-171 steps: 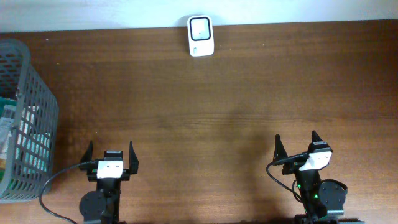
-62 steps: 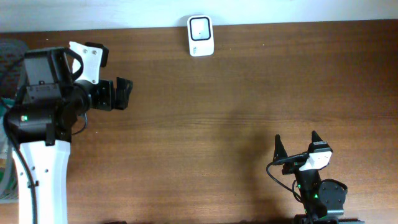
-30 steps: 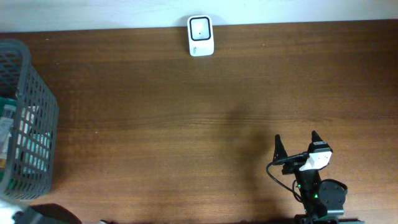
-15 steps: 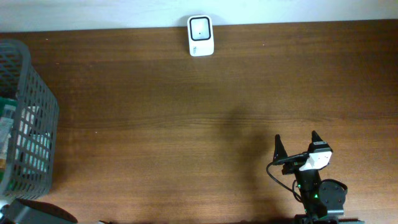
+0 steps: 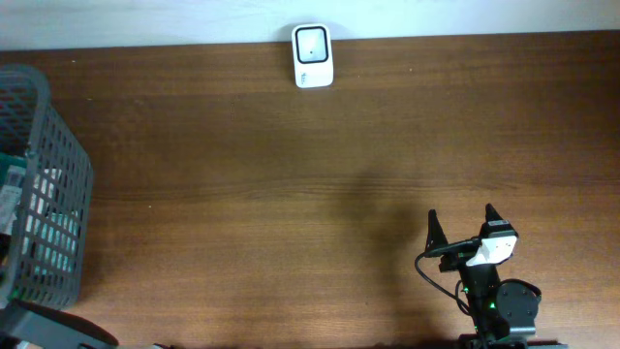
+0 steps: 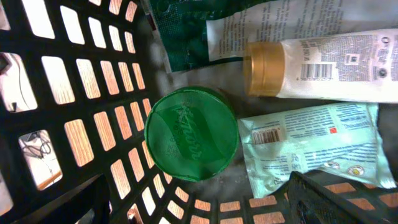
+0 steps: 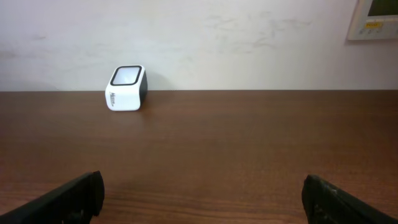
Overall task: Scan the item barcode
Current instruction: 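Reach the left gripper into the basket and grasp the green-lidded jar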
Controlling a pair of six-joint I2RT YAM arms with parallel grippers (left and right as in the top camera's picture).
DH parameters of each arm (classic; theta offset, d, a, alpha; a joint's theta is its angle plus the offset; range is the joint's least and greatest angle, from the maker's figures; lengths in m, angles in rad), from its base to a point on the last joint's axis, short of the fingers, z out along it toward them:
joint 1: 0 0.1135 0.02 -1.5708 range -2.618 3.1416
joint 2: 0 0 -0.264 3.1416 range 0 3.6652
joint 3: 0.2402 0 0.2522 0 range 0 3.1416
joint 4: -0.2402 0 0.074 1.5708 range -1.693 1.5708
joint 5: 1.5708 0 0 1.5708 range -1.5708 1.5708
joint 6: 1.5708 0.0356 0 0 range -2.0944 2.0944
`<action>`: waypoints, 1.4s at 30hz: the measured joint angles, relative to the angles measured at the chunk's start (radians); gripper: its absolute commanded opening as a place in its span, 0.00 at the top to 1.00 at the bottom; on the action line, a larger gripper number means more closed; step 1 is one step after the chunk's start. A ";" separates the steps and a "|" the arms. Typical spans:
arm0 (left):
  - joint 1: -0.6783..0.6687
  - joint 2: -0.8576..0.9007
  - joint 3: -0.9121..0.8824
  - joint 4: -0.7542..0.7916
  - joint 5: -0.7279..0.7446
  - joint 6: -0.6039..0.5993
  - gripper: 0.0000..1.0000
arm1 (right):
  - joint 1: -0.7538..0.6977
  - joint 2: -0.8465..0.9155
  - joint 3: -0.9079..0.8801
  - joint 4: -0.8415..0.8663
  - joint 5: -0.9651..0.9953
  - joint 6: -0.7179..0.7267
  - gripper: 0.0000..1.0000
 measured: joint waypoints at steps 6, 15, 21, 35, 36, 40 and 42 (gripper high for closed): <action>0.000 0.077 -0.005 0.011 -0.023 -0.007 0.14 | 0.000 0.000 0.000 0.000 0.000 0.000 0.02; 0.000 0.084 -0.006 0.022 -0.038 -0.026 0.16 | 0.000 0.000 0.000 0.000 0.000 0.000 0.02; 0.003 0.153 -0.010 0.019 -0.049 -0.057 0.20 | 0.000 0.000 0.000 0.000 0.000 0.000 0.02; 0.004 0.153 -0.068 0.082 -0.046 -0.076 0.20 | 0.000 0.000 0.000 0.000 0.000 0.000 0.01; 0.004 0.153 -0.068 0.083 -0.046 -0.076 0.19 | 0.000 0.000 0.000 0.000 0.000 0.000 0.02; 0.004 0.153 -0.068 0.098 -0.045 -0.076 0.19 | 0.000 0.000 0.000 0.000 0.000 0.000 0.02; 0.004 0.153 -0.069 0.109 -0.045 -0.076 0.18 | 0.000 0.000 0.000 0.000 0.000 0.000 0.02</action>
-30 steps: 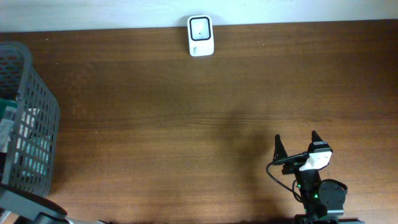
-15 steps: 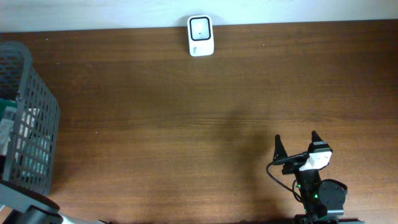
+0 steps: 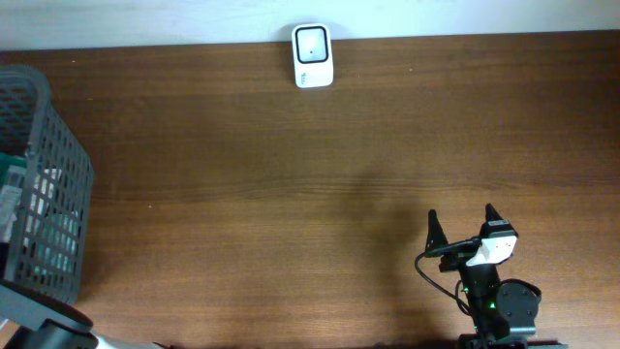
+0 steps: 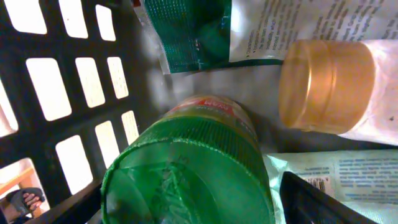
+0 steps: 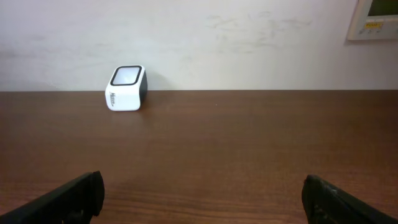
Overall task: Scan the item barcode
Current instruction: 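Reach the left gripper into the basket and grasp the green-lidded jar, then carry the jar with the left gripper and set it on the table center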
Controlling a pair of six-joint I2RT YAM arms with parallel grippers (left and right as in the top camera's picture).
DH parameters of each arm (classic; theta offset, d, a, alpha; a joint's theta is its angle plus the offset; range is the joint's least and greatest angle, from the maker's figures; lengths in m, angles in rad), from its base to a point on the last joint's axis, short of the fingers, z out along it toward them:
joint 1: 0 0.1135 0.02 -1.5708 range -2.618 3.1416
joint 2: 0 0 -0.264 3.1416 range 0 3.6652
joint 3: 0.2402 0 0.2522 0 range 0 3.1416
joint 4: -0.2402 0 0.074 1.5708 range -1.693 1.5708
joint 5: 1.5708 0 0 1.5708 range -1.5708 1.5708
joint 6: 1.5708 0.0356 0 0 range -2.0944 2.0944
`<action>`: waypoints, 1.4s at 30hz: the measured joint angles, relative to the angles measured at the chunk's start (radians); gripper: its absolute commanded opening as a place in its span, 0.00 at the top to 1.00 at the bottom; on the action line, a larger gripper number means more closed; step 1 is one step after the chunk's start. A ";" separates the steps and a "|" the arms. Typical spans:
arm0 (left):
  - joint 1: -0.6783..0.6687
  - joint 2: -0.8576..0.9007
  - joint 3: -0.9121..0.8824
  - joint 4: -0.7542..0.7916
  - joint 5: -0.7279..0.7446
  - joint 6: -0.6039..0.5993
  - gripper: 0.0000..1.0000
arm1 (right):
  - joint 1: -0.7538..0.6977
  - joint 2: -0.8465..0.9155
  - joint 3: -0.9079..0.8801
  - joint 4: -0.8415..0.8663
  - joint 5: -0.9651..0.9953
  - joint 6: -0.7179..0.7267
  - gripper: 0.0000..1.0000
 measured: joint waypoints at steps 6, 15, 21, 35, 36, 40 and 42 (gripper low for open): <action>0.000 0.000 -0.053 0.065 0.010 0.026 0.32 | 0.000 0.000 0.000 0.000 0.000 0.000 0.02; 0.002 0.000 -0.053 0.089 0.039 0.053 0.50 | 0.000 0.000 0.000 0.000 0.000 0.001 0.02; 0.001 0.002 0.025 -0.027 0.094 0.055 0.55 | 0.000 0.000 0.000 0.000 0.000 0.001 0.02; -0.337 -0.288 0.473 -0.133 0.114 0.054 0.55 | 0.000 0.000 0.000 0.000 0.000 0.000 0.02; -0.385 -0.323 0.483 -0.125 0.114 0.054 0.55 | 0.000 0.000 0.000 0.000 0.000 0.001 0.02; -0.697 -0.470 0.492 -0.086 0.114 0.054 0.55 | 0.000 0.000 0.000 0.000 0.000 0.000 0.02; -0.851 -0.486 0.493 -0.088 0.114 0.054 0.55 | 0.000 0.000 0.000 0.000 0.000 0.000 0.02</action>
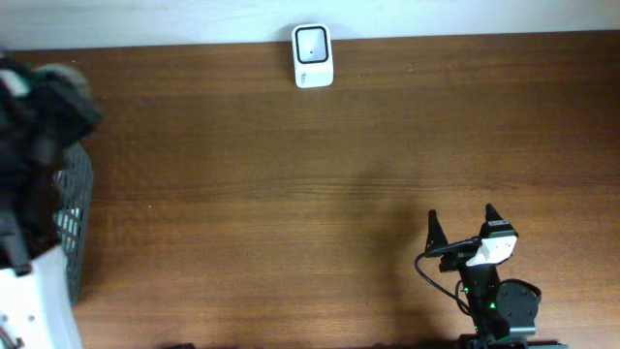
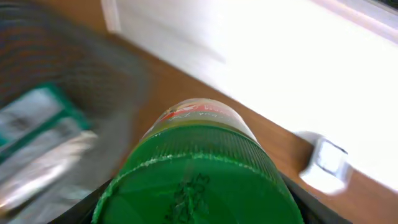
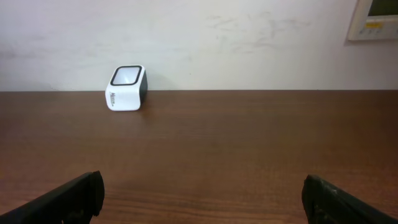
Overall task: Scan the item barcode
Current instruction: 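Carry the jar with the left gripper and set it on the table center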
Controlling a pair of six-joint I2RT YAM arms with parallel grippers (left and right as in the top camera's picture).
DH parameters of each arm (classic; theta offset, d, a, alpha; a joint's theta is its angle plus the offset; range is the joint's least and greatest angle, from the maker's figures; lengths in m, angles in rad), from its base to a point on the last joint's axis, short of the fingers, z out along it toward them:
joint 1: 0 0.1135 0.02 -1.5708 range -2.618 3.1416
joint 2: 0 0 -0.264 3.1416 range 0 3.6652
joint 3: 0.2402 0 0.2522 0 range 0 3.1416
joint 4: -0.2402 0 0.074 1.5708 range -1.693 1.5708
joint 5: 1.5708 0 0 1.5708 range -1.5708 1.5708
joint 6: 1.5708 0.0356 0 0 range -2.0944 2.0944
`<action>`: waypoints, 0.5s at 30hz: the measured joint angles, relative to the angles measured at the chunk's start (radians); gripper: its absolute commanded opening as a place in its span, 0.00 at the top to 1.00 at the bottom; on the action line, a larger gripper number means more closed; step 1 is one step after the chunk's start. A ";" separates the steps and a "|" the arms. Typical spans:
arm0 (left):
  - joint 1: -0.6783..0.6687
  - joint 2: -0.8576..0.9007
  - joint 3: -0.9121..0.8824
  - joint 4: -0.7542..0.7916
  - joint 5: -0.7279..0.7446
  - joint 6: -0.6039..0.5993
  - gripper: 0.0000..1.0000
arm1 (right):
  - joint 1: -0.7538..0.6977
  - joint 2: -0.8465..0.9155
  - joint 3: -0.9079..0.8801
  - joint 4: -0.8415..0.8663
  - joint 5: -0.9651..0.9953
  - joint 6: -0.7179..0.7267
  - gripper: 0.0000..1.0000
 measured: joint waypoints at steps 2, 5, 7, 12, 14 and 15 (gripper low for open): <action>-0.129 0.014 0.001 -0.011 0.005 0.000 0.54 | 0.000 0.000 0.000 0.000 0.000 0.000 0.01; -0.289 0.092 0.005 -0.060 0.006 0.000 0.54 | 0.000 0.000 0.000 0.000 0.000 0.000 0.02; -0.376 0.174 0.005 -0.080 0.013 0.000 0.54 | 0.000 0.000 0.000 0.000 0.000 0.000 0.02; -0.550 0.454 0.006 -0.070 0.075 -0.001 0.54 | 0.000 0.000 0.000 0.000 0.000 0.000 0.02; -0.605 0.560 0.006 -0.047 0.087 -0.001 0.53 | 0.000 0.000 0.000 0.000 0.000 0.000 0.02; -0.626 0.603 0.005 -0.037 0.091 -0.001 0.53 | 0.000 0.000 0.000 0.000 0.000 0.000 0.02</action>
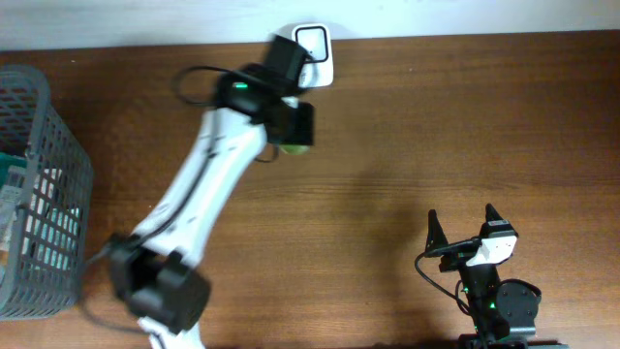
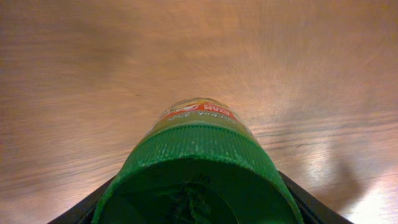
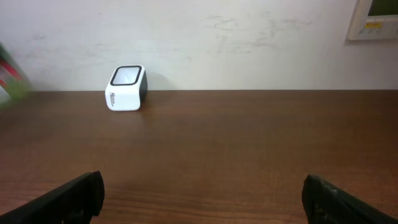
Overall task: Scan the item barcode
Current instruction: 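Carry the jar with the left gripper and set it on the table center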
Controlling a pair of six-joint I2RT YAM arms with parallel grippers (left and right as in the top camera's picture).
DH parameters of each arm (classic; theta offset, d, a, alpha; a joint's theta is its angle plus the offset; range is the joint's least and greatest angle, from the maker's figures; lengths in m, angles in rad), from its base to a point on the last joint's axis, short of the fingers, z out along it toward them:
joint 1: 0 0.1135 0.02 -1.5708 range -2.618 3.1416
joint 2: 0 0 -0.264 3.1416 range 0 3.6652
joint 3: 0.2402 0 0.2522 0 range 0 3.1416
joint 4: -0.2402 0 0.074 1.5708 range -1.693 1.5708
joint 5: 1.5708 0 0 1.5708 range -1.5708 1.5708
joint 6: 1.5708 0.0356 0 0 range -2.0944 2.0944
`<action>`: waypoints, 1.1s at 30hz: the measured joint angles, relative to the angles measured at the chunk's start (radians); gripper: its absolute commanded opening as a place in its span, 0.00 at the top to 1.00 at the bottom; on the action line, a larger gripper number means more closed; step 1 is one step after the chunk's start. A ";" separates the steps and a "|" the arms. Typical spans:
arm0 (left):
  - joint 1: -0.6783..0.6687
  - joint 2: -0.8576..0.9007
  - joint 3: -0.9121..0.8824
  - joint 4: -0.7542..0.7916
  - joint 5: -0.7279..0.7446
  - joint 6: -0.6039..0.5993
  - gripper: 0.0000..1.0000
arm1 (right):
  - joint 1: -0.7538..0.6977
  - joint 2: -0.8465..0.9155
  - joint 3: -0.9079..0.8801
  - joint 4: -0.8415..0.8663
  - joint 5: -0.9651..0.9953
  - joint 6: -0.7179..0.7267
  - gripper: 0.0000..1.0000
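Observation:
My left gripper (image 1: 293, 128) is shut on a jar with a green ribbed lid (image 2: 198, 168) and a red and yellow label. It holds the jar above the wooden table, just in front of the white barcode scanner (image 1: 314, 53). In the overhead view only a green edge of the jar (image 1: 294, 147) shows below the gripper. The jar fills the lower middle of the left wrist view, where the left gripper (image 2: 198, 214) has a black finger at each side. The scanner (image 3: 126, 88) stands by the wall. My right gripper (image 1: 461, 231) rests open and empty at the front right (image 3: 202, 193).
A grey mesh basket (image 1: 44, 184) with several packaged items stands at the table's left edge. A white wall runs behind the scanner. The left arm (image 1: 208, 204) stretches diagonally across the left half of the table. A blurred green and red shape (image 3: 9, 81) shows at the left edge of the right wrist view.
My left arm has gone from above the basket at the far left to the back middle of the table, beside the scanner, with the green-lidded jar still in its grip. The right arm has not moved.
My left gripper was open over the green-lidded jar lying in the basket among other items. Then its fingers stood at either side of the jar. Then it held the jar above the basket, and now holds it in front of the scanner.

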 measured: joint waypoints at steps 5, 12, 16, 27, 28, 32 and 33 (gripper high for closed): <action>-0.101 0.183 -0.002 0.100 0.010 0.000 0.51 | 0.000 0.000 0.000 0.000 0.000 0.000 0.02; -0.202 0.276 -0.002 0.097 0.019 0.000 0.51 | 0.000 0.000 0.000 0.000 0.000 0.000 0.02; -0.225 0.276 -0.002 0.110 0.030 0.000 0.51 | 0.000 0.000 0.000 0.000 0.000 0.000 0.02; -0.258 0.276 -0.002 0.170 0.051 0.000 0.51 | 0.000 0.000 0.000 0.000 0.000 0.000 0.02; -0.261 0.276 -0.004 0.175 0.052 0.000 0.51 | 0.000 0.000 0.000 0.000 0.000 0.000 0.02; -0.264 0.276 -0.009 0.175 0.052 0.000 0.50 | 0.000 0.000 0.000 0.000 0.000 0.000 0.02; -0.264 0.278 -0.009 0.175 0.052 0.000 0.50 | 0.000 0.000 0.000 0.000 0.000 0.000 0.02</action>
